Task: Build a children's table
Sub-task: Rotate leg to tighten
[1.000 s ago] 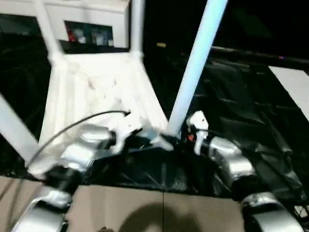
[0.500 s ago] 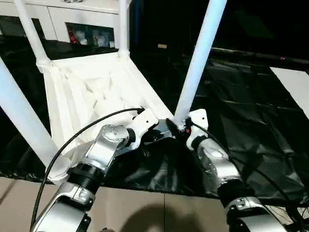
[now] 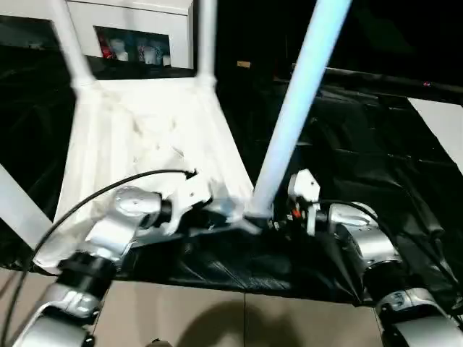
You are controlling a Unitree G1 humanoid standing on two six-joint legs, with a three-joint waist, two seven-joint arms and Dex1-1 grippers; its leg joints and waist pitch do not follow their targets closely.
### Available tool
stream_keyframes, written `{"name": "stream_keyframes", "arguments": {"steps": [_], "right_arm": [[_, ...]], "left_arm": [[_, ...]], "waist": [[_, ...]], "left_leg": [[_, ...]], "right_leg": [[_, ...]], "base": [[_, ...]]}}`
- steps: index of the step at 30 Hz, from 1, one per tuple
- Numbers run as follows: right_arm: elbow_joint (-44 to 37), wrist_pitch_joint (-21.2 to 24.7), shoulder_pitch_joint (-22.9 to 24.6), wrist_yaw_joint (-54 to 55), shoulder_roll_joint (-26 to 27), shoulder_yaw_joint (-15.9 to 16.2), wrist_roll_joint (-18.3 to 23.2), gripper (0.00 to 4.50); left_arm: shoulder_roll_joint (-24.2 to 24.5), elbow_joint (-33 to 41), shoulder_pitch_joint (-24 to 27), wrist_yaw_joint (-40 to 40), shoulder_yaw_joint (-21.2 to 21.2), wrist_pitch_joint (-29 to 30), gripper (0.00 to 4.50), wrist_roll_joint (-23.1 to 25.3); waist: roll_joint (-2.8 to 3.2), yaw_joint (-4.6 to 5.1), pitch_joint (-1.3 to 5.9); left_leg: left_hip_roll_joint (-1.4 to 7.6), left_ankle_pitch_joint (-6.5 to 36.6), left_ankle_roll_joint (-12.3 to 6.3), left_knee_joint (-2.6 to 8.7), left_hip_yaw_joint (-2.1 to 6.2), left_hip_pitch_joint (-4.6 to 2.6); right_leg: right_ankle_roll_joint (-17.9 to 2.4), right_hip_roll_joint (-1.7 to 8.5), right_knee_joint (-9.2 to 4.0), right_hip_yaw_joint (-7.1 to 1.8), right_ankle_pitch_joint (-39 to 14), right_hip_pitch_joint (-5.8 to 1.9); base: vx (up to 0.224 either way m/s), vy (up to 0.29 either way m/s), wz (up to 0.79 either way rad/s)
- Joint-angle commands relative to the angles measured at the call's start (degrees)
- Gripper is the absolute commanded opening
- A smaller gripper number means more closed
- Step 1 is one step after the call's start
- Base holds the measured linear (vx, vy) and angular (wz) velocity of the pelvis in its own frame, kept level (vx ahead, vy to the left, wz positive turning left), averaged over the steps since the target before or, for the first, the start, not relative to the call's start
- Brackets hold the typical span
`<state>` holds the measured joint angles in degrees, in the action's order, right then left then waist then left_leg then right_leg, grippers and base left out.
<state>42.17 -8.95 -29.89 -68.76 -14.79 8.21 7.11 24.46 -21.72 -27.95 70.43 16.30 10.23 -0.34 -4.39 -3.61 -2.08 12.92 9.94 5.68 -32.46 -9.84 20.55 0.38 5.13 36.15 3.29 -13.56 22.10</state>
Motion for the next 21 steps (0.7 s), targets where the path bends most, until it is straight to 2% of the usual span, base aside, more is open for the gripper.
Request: {"name": "stream_keyframes", "arguments": {"steps": [1,5,10,15,17,18,21], "right_arm": [[-0.01,0.57,-0.18,-2.68,-0.33,1.6,-0.52,3.4],[0.8,0.97,-1.28,-4.52,-0.62,2.15,-0.17,3.13],[0.73,2.05,-1.37,-6.55,-0.52,2.94,-0.09,2.77],[0.53,3.05,-0.78,-5.56,-0.14,2.67,0.01,2.65],[0.23,4.38,-0.04,-2.54,0.7,1.41,0.71,2.64],[0.19,5.0,0.32,-0.13,1.31,0.72,0.76,2.64],[1.39,4.67,0.99,12.74,4.87,-2.16,-0.38,2.63]], "left_arm": [[-0.39,0.26,1.02,1.97,2.26,-0.11,0.0,-0.26],[1.22,1.23,1.55,4.74,2.5,-0.29,0.0,-1.37],[1.98,0.99,1.58,5.76,2.7,-0.73,0.0,-1.5],[1.81,0.6,1.5,5.17,2.13,-0.39,0.0,-1.65],[0.77,-0.18,1.09,3.07,1.82,0.38,0.0,-1.54],[0.06,-0.72,0.78,1.33,1.72,1.02,0.0,-1.02],[-3.86,-4.02,-0.94,-7.15,1.3,2.78,0.0,1.67]], "waist": [[0.2,-0.01,2.78],[0.0,-0.04,2.94],[-0.11,-0.16,3.06],[-0.13,-0.15,3.02],[-0.16,-0.12,2.91],[0.1,-0.18,2.83],[-0.01,0.1,2.32]], "left_leg": [[0.56,7.72,-5.18,2.99,-0.72,-0.36],[0.43,6.46,-4.94,2.89,-0.76,-0.33],[0.36,4.43,-5.67,2.67,-0.79,-0.31],[0.36,4.61,-5.48,2.71,-0.77,-0.28],[0.37,5.27,-5.06,2.81,-0.8,-0.29],[0.39,5.8,-4.77,2.88,-0.73,-0.33],[0.54,10.28,-2.13,3.49,-0.64,-0.64]], "right_leg": [[-15.72,2.11,-3.62,-2.14,1.88,-2.54],[-15.63,2.05,-3.37,-2.16,3.18,-2.6],[-16.08,2.04,-3.04,-2.14,6.28,-2.74],[-16.09,2.03,-3.07,-2.09,5.79,-2.78],[-15.82,2.07,-3.21,-2.17,4.6,-2.74],[-15.76,2.14,-3.25,-2.13,3.9,-2.67],[-13.93,2.23,-4.16,-2.22,-4.0,-2.37]], "base": [[0.0,0.0,0.0],[0.0,0.0,0.0],[0.0,0.0,0.0],[0.0,0.0,0.0],[0.0,0.0,0.0],[0.0,0.0,0.0],[0.0,0.0,0.0]]}}
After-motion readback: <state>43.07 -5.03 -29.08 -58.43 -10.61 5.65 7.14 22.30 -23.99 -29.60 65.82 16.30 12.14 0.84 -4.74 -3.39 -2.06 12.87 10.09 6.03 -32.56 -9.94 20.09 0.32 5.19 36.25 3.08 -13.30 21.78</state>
